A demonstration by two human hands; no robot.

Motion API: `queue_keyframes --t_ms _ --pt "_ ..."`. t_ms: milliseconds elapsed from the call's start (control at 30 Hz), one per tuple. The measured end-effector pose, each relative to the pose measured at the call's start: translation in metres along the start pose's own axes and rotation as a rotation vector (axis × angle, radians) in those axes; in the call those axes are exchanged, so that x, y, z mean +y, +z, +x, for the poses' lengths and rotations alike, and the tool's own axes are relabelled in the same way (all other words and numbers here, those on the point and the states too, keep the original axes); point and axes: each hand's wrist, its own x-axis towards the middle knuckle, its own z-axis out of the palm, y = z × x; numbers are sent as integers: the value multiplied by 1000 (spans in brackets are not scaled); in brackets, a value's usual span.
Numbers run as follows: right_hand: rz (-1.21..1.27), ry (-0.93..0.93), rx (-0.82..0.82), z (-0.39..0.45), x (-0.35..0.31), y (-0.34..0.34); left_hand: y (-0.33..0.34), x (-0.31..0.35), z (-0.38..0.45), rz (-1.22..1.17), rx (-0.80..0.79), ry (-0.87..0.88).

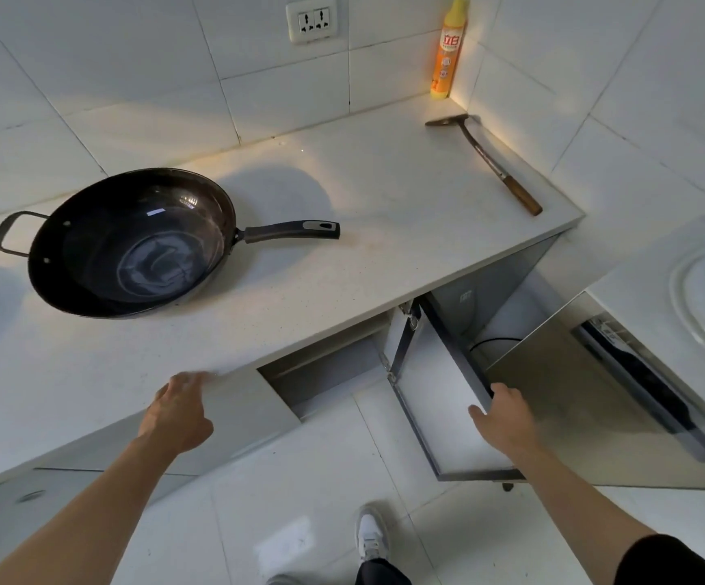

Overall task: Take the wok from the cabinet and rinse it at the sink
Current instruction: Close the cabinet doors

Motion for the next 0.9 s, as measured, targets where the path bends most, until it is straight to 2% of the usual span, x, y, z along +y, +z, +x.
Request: queue_keyframes --t_ms 233,400,567,767,900 --pt "208 3 -76 -14 -15 24 4 2 -1 -16 20 0" --pt "377 5 -53 -30 -53 51 8 1 -5 -37 57 12" --pt "786 210 -119 -35 -100 84 5 -5 -12 -56 67 58" --pt "1308 381 -155 -44 -188 100 1 -12 -10 -73 54 77" --pt "1413 468 -204 -31 -221 102 2 -16 -7 -65 46 85"
